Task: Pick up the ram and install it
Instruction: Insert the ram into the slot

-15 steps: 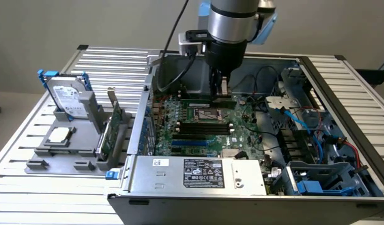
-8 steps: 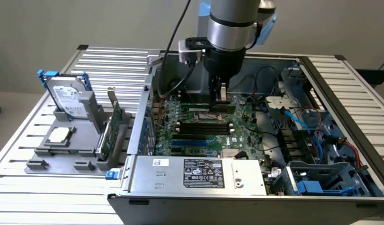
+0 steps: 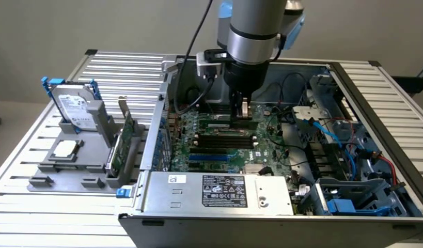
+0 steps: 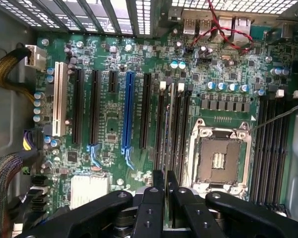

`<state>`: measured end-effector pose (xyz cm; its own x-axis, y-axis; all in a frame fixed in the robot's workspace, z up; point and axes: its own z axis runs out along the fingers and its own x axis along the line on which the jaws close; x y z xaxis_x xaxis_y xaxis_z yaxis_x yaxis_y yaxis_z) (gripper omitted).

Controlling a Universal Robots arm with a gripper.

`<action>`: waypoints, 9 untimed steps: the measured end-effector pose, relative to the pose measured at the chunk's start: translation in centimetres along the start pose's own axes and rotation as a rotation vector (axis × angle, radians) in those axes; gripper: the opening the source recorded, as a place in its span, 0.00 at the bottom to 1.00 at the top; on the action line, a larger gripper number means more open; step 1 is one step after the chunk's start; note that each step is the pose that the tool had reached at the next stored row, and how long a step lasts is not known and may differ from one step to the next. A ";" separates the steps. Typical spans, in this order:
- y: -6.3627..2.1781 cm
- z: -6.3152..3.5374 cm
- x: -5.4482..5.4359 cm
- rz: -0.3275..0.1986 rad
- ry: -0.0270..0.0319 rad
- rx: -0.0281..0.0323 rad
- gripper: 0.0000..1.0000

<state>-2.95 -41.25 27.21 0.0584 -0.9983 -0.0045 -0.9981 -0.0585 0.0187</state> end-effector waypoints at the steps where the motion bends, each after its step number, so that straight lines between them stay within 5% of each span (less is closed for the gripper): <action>1: 0.00 0.18 0.0 0.000 0.0000 0.0000 0.14; 9: -0.03 1.64 0.0 0.000 0.0003 -0.0001 0.14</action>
<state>-2.95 -41.26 25.57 0.0583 -0.9983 -0.0042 -0.9981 -0.0584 0.0188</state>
